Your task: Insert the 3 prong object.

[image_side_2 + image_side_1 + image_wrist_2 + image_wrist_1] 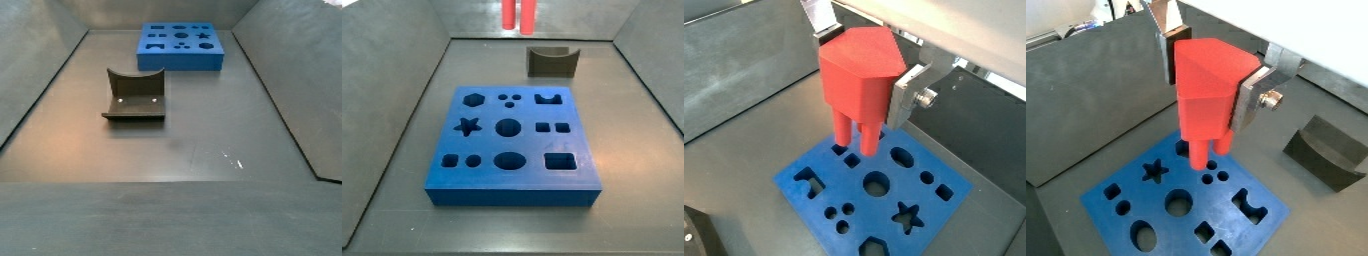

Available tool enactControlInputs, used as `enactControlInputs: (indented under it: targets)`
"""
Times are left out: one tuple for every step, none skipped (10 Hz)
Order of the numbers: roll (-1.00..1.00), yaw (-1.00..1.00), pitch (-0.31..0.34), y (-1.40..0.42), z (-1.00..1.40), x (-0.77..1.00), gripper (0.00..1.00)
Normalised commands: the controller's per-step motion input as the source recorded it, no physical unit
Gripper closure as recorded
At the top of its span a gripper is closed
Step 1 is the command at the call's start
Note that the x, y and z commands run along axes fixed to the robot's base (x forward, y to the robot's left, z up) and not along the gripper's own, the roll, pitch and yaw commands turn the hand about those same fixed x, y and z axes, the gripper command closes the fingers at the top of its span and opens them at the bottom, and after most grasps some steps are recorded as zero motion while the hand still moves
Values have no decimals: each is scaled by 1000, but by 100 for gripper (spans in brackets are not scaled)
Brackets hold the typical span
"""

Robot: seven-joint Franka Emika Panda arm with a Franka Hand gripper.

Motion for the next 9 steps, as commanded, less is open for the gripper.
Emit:
enactControlInputs:
  targets:
    - [0, 0, 0, 0, -43, 0, 100]
    - [0, -154, -41, 326, -509, 0, 100]
    - [0, -206, -133, 391, -766, -203, 100]
    - [-31, -189, -131, 449, -883, -234, 100]
    - [-70, -231, -139, 386, -851, -257, 100]
    - [-83, -297, -147, 334, -809, -249, 100]
    - [-131, -303, -163, 251, -740, -163, 100]
    - [-176, -169, -189, 151, -657, 0, 100]
    - [-130, -89, -191, 0, -726, 0, 100]
